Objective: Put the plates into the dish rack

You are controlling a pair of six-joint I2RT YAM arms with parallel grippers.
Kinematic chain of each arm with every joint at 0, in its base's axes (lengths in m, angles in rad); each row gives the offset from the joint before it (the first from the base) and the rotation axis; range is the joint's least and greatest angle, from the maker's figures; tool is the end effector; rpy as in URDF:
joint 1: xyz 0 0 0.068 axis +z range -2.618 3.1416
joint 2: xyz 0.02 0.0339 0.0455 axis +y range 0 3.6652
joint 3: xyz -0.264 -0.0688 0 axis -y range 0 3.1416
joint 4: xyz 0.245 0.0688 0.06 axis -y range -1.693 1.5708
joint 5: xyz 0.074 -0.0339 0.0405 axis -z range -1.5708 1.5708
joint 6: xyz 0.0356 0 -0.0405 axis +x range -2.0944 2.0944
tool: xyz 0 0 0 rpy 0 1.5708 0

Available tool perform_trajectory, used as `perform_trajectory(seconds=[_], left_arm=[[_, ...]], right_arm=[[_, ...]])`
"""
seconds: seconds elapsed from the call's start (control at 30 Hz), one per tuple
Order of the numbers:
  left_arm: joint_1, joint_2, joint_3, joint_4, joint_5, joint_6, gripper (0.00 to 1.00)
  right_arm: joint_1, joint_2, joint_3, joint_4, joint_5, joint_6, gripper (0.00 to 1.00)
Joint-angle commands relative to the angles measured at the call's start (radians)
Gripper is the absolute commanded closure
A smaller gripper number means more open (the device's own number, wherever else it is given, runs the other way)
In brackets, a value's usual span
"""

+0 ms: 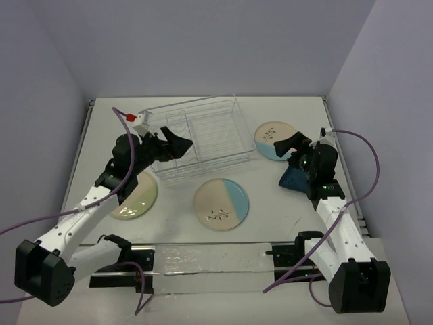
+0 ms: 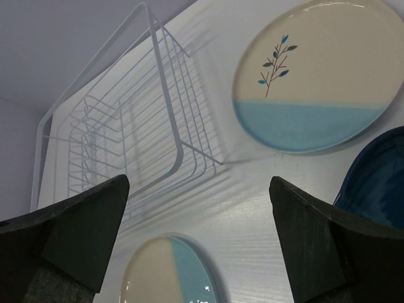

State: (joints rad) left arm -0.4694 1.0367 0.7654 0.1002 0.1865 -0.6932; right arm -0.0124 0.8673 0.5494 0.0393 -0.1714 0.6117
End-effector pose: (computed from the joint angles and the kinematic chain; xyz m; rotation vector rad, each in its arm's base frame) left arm 0.2156 -0.1168 0.3143 -0.0616 1.8491 -0.9970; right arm 0.2056 0.0035 0.2652 0.4614 1.8272 0.5730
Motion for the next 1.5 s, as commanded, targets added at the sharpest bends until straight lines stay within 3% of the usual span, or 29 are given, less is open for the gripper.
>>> perform_trajectory(seconds=[0.0, 0.17, 0.37, 0.67, 1.03, 1.47], left_arm=[[-0.125, -0.02, 0.005, -0.038, -0.029, 0.037, 0.01], [-0.318, -0.063, -0.082, -0.086, -0.102, 0.028, 0.01], [-0.379, -0.029, -0.236, -0.094, -0.115, -0.043, 0.01], [-0.464, 0.109, -0.322, -0.145, -0.096, -0.18, 0.1], [-0.464, 0.216, -0.289, -0.233, -0.289, -0.284, 0.51], [-0.462, 0.337, -0.254, -0.224, -0.267, -0.266, 0.99]], right_arm=[[0.008, -0.035, -0.006, 0.013, -0.011, -0.001, 0.0], [0.065, -0.063, -0.027, 0.01, -0.018, -0.019, 0.0], [0.202, -0.061, -0.019, -0.081, 0.08, -0.036, 0.0], [0.337, -0.009, -0.125, -0.146, 0.027, -0.036, 0.0], [0.42, 0.186, -0.126, -0.13, -0.016, -0.054, 0.0], [0.467, 0.419, -0.137, -0.007, -0.117, -0.054, 0.03]])
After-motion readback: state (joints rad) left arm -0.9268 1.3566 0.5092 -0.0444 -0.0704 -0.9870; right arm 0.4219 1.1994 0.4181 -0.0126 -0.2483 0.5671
